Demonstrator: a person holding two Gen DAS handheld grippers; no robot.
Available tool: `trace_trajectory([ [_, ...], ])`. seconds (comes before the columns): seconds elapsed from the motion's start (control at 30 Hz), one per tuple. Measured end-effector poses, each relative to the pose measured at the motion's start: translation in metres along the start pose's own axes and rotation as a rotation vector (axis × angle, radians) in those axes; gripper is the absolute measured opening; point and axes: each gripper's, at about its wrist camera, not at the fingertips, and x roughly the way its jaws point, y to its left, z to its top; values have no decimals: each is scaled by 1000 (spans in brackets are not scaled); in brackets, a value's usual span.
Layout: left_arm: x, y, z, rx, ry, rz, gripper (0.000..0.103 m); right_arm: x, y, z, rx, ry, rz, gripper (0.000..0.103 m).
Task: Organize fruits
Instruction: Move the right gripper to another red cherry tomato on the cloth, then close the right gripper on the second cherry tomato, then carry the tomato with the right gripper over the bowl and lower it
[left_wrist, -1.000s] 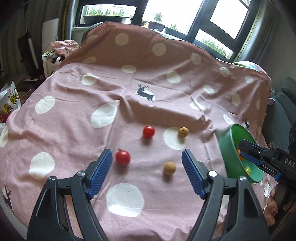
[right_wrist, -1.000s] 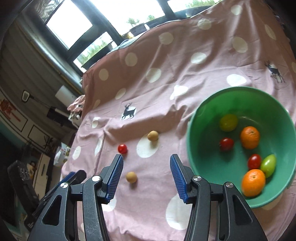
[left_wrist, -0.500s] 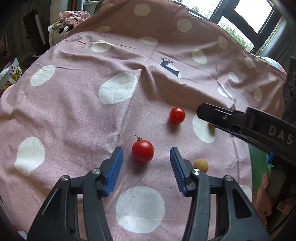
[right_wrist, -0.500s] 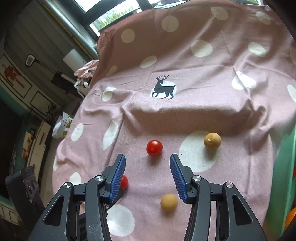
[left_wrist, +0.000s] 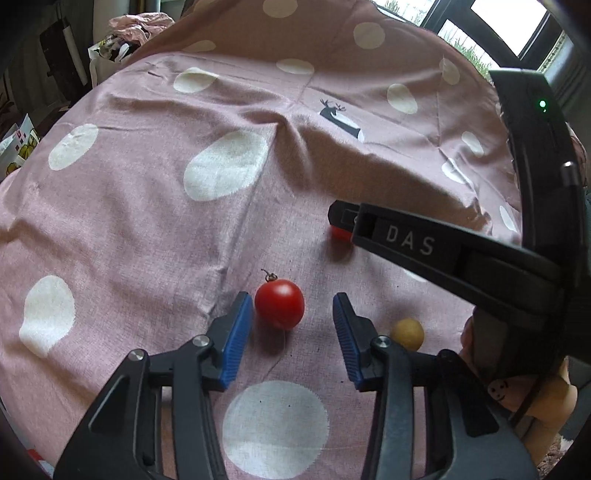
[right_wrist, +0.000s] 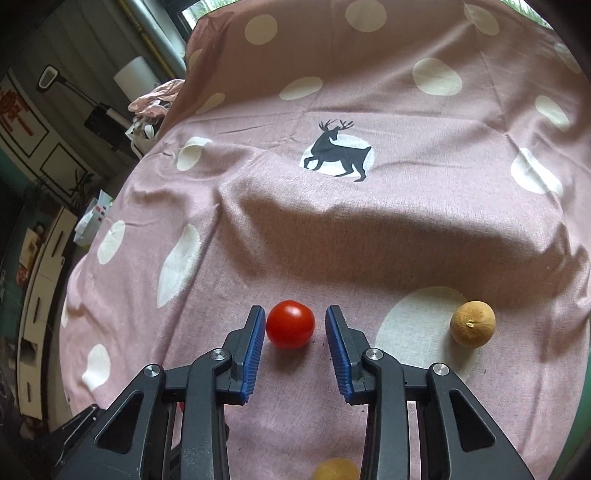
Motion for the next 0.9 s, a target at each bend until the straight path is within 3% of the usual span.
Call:
trace_trajectory([
  [0.1, 5, -2, 1, 24, -10, 47, 34, 1, 0, -1, 0, 1, 1, 32],
  [0.47, 9, -5, 3, 49, -35, 42, 28, 2, -1, -3, 6, -21, 4, 31],
  [0.63, 4, -3, 2, 33, -32, 19, 27, -11, -1, -4, 19, -41, 20, 30],
  [0.9, -27, -10, -3, 31, -93, -52, 28, -60, -2, -11, 69, -120, 39, 30],
])
